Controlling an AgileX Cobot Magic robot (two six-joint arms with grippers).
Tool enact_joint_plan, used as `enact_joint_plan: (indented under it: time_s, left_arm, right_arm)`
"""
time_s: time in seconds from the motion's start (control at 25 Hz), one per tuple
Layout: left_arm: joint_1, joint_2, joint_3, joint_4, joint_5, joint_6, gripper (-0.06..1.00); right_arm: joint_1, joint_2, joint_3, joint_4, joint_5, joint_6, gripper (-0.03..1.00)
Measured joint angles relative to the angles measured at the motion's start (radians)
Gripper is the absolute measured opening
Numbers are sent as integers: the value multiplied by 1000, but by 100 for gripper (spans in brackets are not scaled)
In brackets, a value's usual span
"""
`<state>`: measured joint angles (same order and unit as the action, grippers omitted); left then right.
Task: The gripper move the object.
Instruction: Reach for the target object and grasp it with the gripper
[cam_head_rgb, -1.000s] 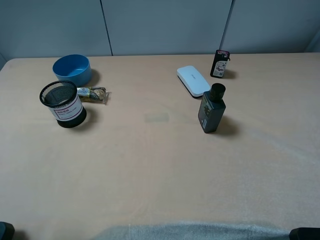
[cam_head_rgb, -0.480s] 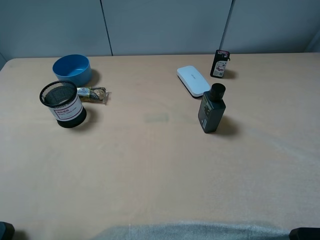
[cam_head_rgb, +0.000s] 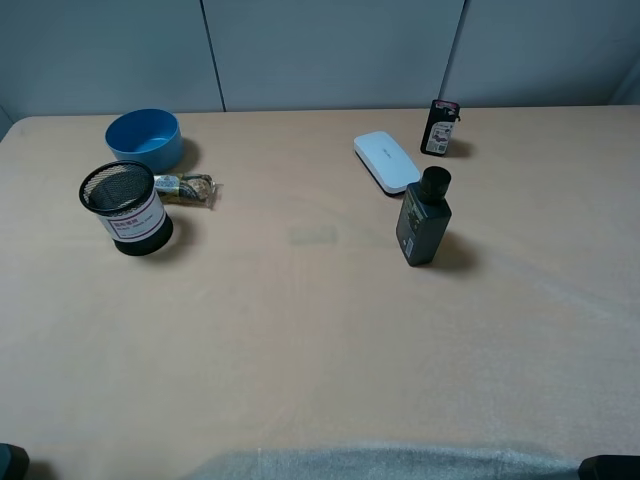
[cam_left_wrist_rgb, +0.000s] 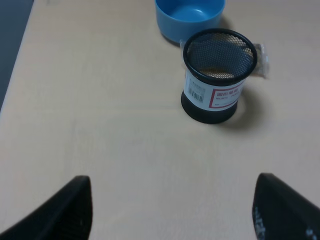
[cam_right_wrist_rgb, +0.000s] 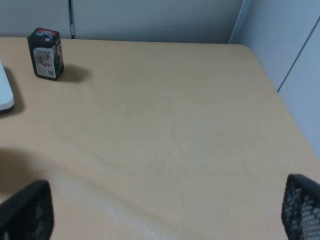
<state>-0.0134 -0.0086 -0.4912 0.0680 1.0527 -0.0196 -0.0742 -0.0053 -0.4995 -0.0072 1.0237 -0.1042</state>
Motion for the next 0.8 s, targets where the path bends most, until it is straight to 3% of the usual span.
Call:
enact_joint_plan:
  time_s: [0.32, 0.48, 0.64, 0.8]
  left_arm:
    - [0, 0, 0, 0, 0, 0, 73]
    - [0, 0, 0, 0, 0, 0, 73]
    - [0, 0, 0, 0, 0, 0, 73]
    - [0, 0, 0, 0, 0, 0, 73]
  right_arm:
    - [0, 0, 0, 23, 0, 1, 69]
    - [0, 60, -14, 138, -20, 3, 69]
    - [0, 242, -78, 260, -104, -3, 69]
    - [0, 457, -181, 332, -121, -28, 69]
